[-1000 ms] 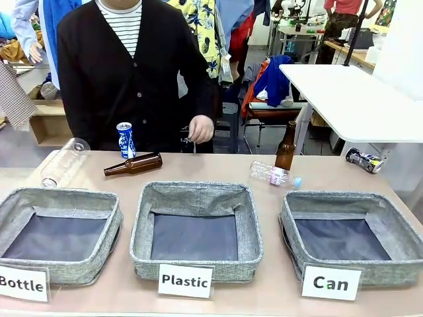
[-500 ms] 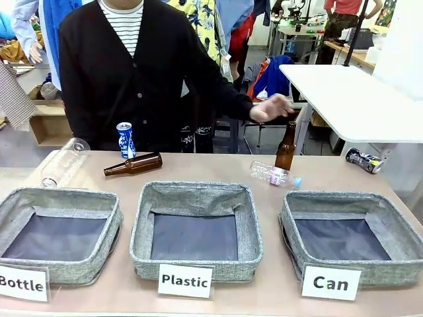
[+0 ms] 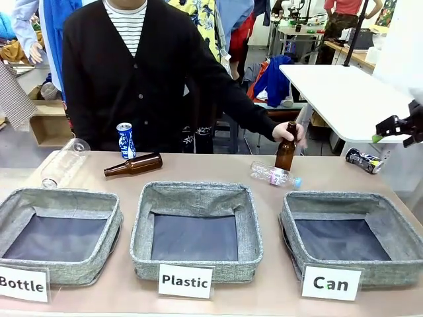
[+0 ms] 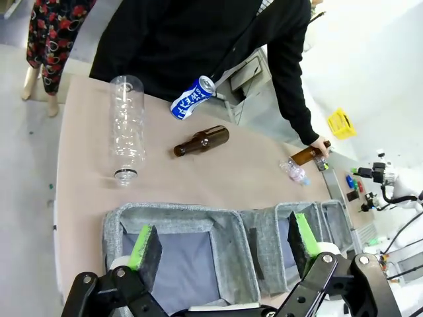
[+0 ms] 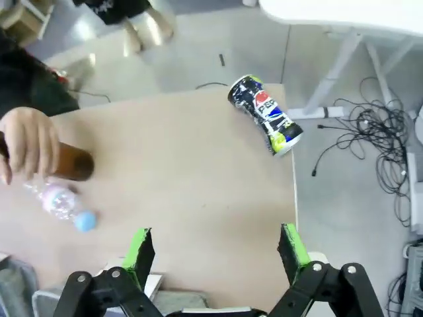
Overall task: Sort the can waste into the basket.
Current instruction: Pick up the can waste from the table and place it in the right Fabric basket.
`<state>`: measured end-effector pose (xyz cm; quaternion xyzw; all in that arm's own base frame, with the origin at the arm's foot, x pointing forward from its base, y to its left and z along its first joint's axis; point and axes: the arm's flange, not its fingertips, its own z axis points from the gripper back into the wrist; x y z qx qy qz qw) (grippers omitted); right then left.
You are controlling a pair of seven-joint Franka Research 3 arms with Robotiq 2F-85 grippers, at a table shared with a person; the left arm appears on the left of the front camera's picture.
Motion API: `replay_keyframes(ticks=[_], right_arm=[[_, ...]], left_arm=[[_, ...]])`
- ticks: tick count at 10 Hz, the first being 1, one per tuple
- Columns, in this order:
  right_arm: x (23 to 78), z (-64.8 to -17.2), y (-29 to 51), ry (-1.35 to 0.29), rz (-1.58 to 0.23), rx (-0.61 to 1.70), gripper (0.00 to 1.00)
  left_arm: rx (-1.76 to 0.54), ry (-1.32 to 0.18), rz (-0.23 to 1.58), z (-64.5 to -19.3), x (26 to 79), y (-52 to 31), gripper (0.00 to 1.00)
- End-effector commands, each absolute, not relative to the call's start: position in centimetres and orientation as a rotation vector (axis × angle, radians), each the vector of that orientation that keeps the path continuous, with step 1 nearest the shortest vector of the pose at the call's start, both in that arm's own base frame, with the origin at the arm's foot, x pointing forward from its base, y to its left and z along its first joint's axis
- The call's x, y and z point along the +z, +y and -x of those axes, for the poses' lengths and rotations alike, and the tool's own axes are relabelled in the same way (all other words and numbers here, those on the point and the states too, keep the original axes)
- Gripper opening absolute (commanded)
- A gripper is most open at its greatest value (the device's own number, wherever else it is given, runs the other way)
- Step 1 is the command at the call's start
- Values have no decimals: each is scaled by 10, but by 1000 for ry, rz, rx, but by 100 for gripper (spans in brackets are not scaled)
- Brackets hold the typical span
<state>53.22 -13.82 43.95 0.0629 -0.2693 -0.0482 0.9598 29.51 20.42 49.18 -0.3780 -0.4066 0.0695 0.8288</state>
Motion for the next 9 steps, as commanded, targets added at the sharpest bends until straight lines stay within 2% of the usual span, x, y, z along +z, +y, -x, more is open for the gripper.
replay_keyframes(ticks=[1, 2, 3, 4, 5, 7, 9], right_arm=[[478, -503, -140, -555, -332, -42, 100], [504, -463, -147, -618, -441, -144, 100], [449, -530, -136, -542, -172, -78, 100], [449, -530, -136, -542, -172, -78, 100], [490, -496, -134, -586, -291, -96, 100], [488, -531, -152, -532, -290, -72, 100], [479, -561, -181, -474, -160, -22, 100]], left_arm=[[127, -875, 807, -296, 492, 205, 100], [127, -875, 807, -296, 492, 205, 100], [127, -875, 807, -296, 492, 205, 100], [127, -875, 807, -296, 492, 205, 100], [127, -875, 807, -296, 492, 205, 100], [127, -875, 807, -296, 492, 205, 100], [127, -875, 807, -296, 492, 205, 100]])
